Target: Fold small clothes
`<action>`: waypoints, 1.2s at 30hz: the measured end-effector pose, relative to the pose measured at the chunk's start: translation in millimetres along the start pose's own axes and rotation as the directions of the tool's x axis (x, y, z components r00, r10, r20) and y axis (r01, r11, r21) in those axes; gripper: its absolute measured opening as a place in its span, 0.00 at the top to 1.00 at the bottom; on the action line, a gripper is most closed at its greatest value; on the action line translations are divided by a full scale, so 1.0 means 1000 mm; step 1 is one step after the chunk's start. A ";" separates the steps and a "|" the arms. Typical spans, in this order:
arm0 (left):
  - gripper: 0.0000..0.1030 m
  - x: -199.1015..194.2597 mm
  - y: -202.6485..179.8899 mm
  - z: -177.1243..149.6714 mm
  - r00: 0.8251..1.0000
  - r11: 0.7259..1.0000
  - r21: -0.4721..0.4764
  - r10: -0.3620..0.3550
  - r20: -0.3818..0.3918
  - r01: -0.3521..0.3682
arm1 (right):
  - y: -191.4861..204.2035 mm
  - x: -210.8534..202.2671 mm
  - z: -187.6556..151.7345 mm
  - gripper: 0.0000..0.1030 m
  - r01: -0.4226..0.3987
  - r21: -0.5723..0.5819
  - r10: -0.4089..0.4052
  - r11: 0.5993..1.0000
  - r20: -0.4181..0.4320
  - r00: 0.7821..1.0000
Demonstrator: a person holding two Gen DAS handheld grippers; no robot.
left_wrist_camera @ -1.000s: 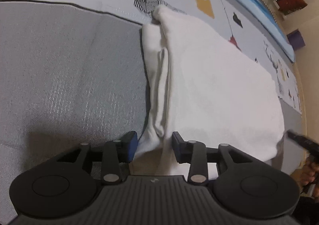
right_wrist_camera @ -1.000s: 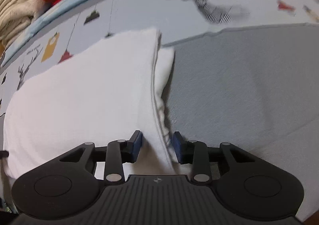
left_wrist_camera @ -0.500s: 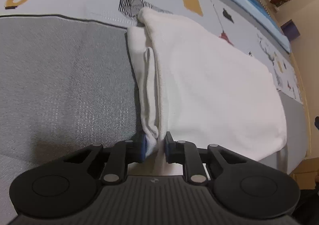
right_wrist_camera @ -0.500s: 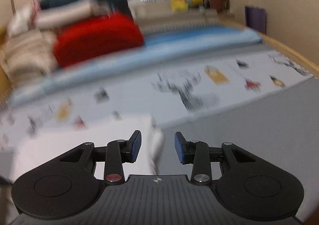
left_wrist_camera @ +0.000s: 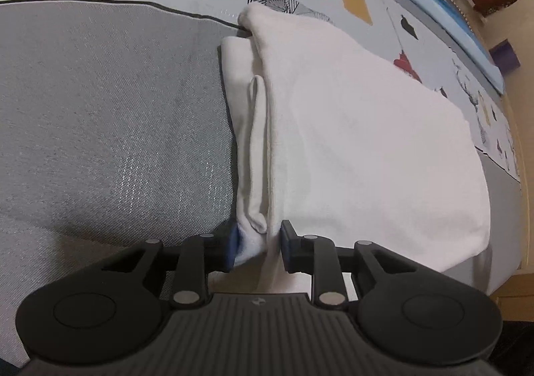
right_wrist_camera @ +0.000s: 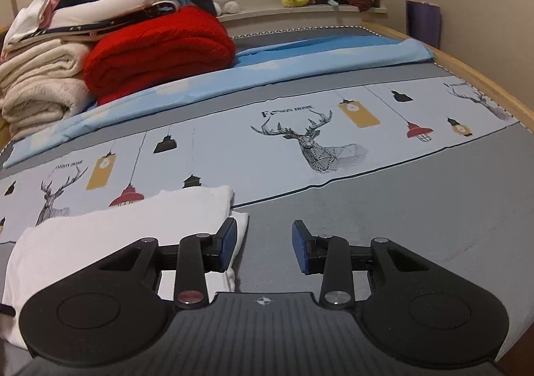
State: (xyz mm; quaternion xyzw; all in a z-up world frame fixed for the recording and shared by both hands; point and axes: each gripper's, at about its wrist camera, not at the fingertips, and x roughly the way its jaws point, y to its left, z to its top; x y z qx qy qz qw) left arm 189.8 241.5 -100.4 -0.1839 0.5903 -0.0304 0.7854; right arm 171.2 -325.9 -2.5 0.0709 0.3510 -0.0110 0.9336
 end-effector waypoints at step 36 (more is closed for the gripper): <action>0.68 0.030 -0.343 0.000 0.878 0.860 0.235 -0.476 0.047 0.454 | -0.037 0.020 -0.001 0.65 -0.053 0.064 0.056 0.997 -0.043 0.998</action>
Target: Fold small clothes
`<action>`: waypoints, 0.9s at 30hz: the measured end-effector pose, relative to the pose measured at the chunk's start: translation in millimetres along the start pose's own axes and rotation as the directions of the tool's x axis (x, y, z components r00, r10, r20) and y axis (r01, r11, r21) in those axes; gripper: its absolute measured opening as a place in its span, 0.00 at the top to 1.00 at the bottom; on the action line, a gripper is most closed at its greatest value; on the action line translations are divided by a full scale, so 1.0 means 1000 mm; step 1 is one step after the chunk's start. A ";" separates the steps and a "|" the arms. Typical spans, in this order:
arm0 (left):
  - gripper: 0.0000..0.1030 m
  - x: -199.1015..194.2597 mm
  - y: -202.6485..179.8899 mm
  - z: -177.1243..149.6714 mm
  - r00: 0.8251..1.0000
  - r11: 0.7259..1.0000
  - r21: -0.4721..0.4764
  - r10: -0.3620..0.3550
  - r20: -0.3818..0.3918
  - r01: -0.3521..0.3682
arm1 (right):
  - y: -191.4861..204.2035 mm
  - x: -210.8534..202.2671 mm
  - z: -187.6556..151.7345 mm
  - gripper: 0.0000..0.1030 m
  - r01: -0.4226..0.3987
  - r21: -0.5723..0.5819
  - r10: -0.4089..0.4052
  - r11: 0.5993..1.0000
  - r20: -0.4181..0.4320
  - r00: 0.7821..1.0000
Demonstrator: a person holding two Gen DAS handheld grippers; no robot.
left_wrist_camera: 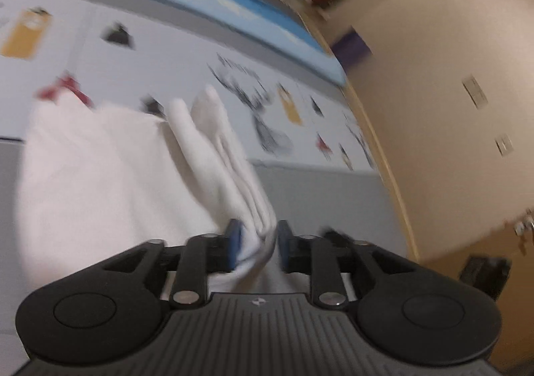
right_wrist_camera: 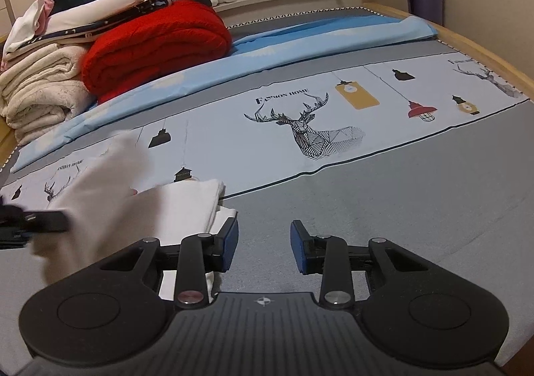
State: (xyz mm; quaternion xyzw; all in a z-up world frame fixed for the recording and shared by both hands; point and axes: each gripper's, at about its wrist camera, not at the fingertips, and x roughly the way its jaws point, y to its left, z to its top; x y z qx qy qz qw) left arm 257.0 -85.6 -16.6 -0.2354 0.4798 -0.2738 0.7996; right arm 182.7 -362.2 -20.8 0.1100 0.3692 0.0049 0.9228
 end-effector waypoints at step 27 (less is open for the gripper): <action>0.65 -0.064 0.101 -0.010 0.919 0.924 -0.046 0.370 -0.136 -0.379 | 0.065 0.135 0.013 0.84 -0.063 0.196 0.105 0.979 -0.214 0.971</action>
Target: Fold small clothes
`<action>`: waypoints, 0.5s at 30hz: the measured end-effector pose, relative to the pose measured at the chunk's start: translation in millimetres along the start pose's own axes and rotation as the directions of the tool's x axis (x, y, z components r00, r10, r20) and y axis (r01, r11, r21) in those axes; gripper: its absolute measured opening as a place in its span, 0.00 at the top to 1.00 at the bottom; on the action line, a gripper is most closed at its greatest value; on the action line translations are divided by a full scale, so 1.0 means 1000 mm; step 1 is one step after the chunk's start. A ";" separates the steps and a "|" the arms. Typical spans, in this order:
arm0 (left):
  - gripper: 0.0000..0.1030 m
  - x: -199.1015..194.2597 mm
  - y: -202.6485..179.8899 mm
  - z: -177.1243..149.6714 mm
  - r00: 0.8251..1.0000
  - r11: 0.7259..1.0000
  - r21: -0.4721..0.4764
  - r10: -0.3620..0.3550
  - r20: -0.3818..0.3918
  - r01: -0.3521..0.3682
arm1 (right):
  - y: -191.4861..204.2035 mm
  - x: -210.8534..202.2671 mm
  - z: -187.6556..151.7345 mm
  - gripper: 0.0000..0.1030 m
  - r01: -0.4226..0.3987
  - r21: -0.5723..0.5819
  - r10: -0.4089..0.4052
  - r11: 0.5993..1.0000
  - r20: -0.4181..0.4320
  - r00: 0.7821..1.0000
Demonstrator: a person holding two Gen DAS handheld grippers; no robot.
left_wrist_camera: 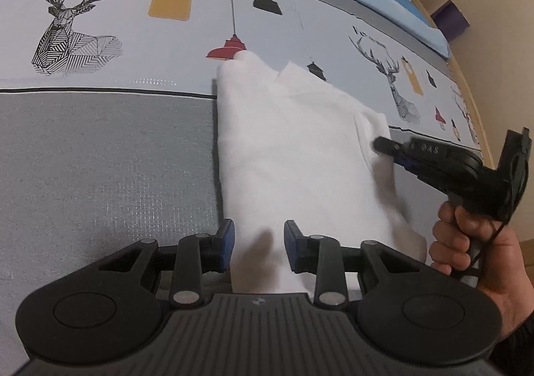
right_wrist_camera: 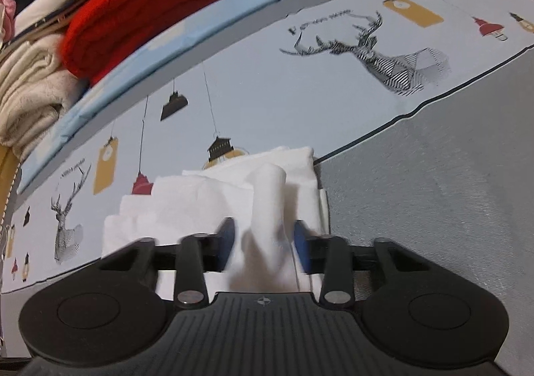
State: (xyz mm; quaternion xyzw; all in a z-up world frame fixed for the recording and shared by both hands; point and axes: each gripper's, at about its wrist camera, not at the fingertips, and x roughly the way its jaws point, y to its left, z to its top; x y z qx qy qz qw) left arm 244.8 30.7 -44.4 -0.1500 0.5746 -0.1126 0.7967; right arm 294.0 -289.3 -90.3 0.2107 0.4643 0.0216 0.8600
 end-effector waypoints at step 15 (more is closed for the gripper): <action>0.58 0.020 -0.023 -0.002 1.000 0.999 0.041 -0.004 -0.023 0.005 | -0.049 -0.054 0.003 0.72 -0.016 0.063 0.008 0.998 0.116 0.993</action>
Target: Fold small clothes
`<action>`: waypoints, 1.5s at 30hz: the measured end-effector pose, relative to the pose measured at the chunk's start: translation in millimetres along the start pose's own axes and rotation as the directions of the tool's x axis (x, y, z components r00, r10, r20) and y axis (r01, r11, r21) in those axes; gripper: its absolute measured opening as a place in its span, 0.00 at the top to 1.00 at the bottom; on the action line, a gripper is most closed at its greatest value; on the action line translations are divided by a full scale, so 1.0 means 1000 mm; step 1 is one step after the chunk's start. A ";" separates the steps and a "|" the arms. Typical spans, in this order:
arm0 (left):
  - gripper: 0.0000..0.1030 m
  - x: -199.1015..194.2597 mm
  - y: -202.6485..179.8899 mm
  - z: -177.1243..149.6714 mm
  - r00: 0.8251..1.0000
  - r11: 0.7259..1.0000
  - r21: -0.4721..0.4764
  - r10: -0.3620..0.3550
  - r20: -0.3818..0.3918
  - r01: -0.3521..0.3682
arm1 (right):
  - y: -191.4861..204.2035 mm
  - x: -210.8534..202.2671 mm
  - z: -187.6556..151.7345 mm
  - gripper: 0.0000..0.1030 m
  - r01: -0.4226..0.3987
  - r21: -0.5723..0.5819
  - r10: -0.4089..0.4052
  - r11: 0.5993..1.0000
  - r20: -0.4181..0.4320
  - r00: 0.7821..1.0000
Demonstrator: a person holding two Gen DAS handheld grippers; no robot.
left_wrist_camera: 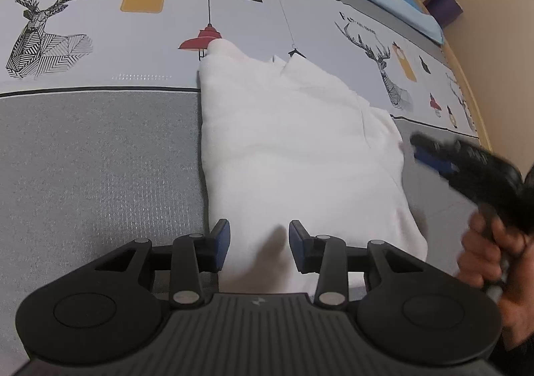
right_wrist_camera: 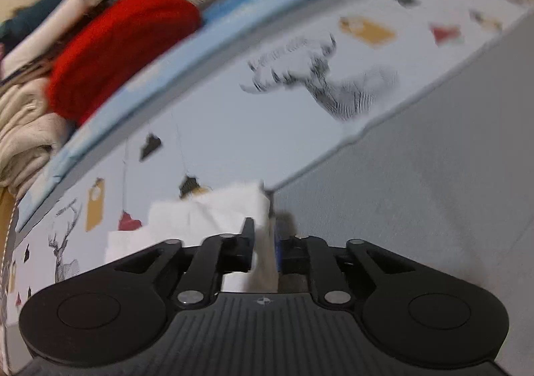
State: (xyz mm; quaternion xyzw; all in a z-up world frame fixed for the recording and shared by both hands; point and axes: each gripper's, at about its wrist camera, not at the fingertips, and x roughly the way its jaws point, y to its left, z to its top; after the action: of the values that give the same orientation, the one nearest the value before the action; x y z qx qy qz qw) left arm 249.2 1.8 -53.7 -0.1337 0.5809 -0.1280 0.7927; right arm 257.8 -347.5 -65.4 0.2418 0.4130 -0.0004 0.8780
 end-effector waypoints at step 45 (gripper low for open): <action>0.39 0.039 -0.020 0.001 0.990 0.990 -0.020 0.140 0.011 -0.140 | 0.027 -0.006 -0.011 0.98 0.007 -0.140 0.005 0.990 0.087 0.996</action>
State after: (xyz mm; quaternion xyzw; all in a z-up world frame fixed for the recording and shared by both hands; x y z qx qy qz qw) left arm 260.3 -31.3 -81.2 -0.1011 0.5852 -0.0658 0.8019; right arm 250.8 -319.7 -55.3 0.1793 0.3733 0.0176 0.9101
